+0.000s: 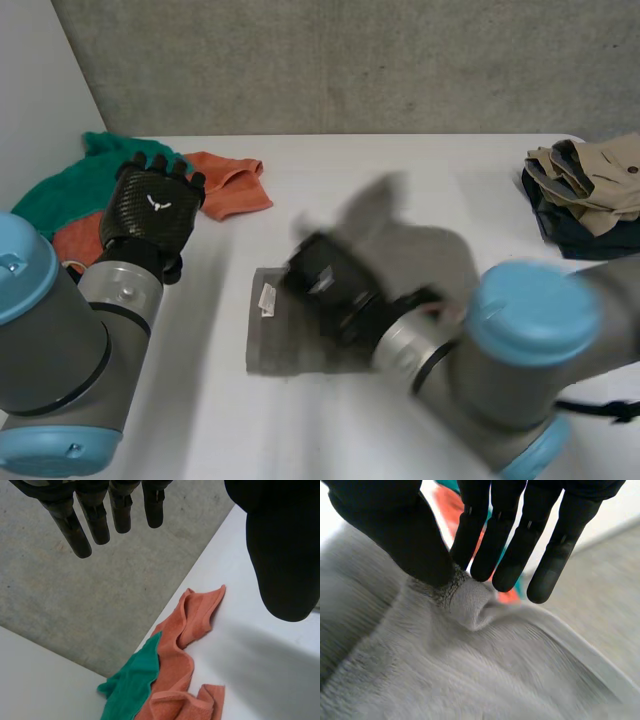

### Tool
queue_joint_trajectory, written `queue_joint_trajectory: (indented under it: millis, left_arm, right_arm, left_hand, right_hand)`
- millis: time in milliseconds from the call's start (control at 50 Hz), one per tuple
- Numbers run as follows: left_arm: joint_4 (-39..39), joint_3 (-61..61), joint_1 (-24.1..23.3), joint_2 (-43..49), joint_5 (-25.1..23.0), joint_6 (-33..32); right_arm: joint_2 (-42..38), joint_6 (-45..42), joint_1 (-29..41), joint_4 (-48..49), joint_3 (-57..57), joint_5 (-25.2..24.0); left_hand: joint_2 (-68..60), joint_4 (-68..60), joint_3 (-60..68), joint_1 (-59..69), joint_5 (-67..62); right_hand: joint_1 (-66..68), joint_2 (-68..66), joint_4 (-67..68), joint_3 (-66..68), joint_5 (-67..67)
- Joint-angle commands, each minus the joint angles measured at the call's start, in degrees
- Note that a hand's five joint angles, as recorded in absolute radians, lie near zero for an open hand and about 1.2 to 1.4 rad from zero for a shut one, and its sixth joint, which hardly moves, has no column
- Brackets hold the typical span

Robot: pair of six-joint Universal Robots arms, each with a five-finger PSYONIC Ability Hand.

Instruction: Fold the laundry.

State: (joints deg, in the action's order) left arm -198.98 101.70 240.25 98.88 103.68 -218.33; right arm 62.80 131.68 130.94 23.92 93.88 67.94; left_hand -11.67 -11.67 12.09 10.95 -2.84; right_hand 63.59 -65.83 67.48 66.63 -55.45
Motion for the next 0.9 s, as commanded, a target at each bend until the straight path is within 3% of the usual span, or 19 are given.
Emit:
queue_joint_trajectory:
  millis: [20, 100, 160, 240, 340, 380, 400, 440, 460, 540, 600, 700, 840, 860, 880, 900]
  left_arm:
    - [0.00, 0.08, -1.97, 0.35, -0.05, 0.80]
    - [0.00, 0.16, -2.59, 0.88, -0.14, 0.80]
    - [-0.09, 0.08, -2.68, 0.88, -0.23, 0.80]
    - [-0.09, -0.01, -2.68, 0.88, -0.32, 0.72]
    - [-0.09, -0.01, -3.21, 0.96, -0.32, 0.72]
    - [-0.09, 0.08, -3.47, 0.96, -0.32, 0.72]
    - [-0.09, 0.16, -3.56, 0.96, -0.32, 0.72]
    - [-0.09, 0.17, -3.65, 0.96, -0.23, 0.72]
    - [-0.09, 0.17, -3.65, 0.96, -0.23, 0.80]
    - [0.00, 0.17, -3.73, 0.70, -0.23, 0.72]
    - [0.00, 0.17, -3.73, 0.18, -0.14, 0.80]
    - [0.35, 0.17, -3.73, -0.53, 0.03, 0.72]
    - [0.97, 1.22, -3.73, -1.23, 0.12, 0.89]
    - [0.97, 1.22, -3.73, -1.23, 0.12, 0.89]
    - [0.97, 1.31, -3.82, -1.23, 0.21, 0.98]
    - [0.97, 1.31, -3.82, -1.23, 0.21, 1.15]
  right_arm:
    - [-4.97, -3.45, 2.92, -0.63, -0.98, 1.83]
    - [-2.69, 0.31, 0.99, -1.68, -0.19, 7.19]
    - [2.13, 5.75, -5.66, -6.75, 1.29, 9.84]
    - [5.58, 10.77, -14.02, -16.59, 3.40, 8.89]
    - [5.06, 8.51, -20.54, -23.21, 5.60, 9.23]
    - [4.01, 7.19, -22.04, -23.13, 6.05, 9.67]
    - [2.95, 5.70, -23.35, -23.13, 5.79, 10.37]
    - [2.59, 3.68, -24.24, -23.57, 5.26, 12.03]
    - [2.51, 1.58, -23.98, -23.05, 4.48, 14.22]
    - [2.50, -1.07, -20.84, -17.53, 1.32, 20.72]
    - [2.50, -1.60, -15.12, -12.95, -0.27, 21.80]
    - [2.42, -1.78, -2.29, -3.01, -1.33, 16.71]
    - [-3.72, -2.57, 6.69, -1.24, -1.16, 6.16]
    - [-4.43, -3.01, 6.87, -1.50, -1.33, 5.89]
    - [-5.48, -3.27, 6.70, -2.29, -1.77, 6.85]
    - [-5.32, -3.19, 6.69, -2.73, -1.86, 7.47]
  left_hand:
    - [1.67, 1.67, -2.09, -0.95, 2.84]
    - [1.67, 1.67, -2.09, -0.95, 2.84]
    - [1.67, 1.67, -2.09, -0.95, 2.84]
    - [1.67, 1.67, -2.09, -0.95, 2.84]
    - [1.67, 1.67, -2.09, -0.95, 2.84]
    - [1.67, 1.67, -2.09, -0.95, 2.84]
    - [1.67, 1.67, -2.09, -0.95, 2.84]
    - [1.67, 1.67, -2.09, -0.95, 2.84]
    - [1.67, 1.67, -2.09, -0.95, 2.84]
    - [1.67, 1.67, -2.09, -0.95, 2.84]
    - [1.67, 1.67, -2.09, -0.95, 2.84]
    - [1.67, 1.67, -2.09, -0.95, 2.84]
    - [1.67, 1.67, -2.09, -0.95, 2.84]
    - [1.67, 1.67, -2.09, -0.95, 2.84]
    - [1.67, 1.67, -2.09, -0.95, 2.84]
    - [1.67, 1.67, -2.09, -0.95, 2.84]
  right_hand:
    - [-43.64, 45.87, -47.52, -46.67, 45.49]
    - [-53.59, 55.83, -57.48, -56.63, 55.45]
    - [-53.59, 55.83, -57.48, -56.63, 55.45]
    - [-53.59, 55.83, -57.48, -56.63, 55.45]
    - [-51.56, 53.80, -55.44, -54.60, 53.41]
    - [-35.27, 37.51, -39.16, -38.31, 37.13]
    - [-12.70, 14.93, -16.58, -15.73, 14.55]
    - [10.13, -7.90, 6.25, 7.09, -8.28]
    - [16.34, -14.10, 12.46, 13.30, -14.49]
    - [16.41, -14.17, 12.52, 13.37, -14.55]
    - [16.41, -14.17, 12.52, 13.37, -14.55]
    - [16.41, -14.17, 12.52, 13.37, -14.55]
    - [16.41, -14.17, 12.52, 13.37, -14.55]
    - [14.97, -12.73, 11.08, 11.93, -13.11]
    - [-27.85, 30.09, -31.73, -30.89, 29.70]
    - [-45.76, 48.00, -49.65, -48.80, 47.62]
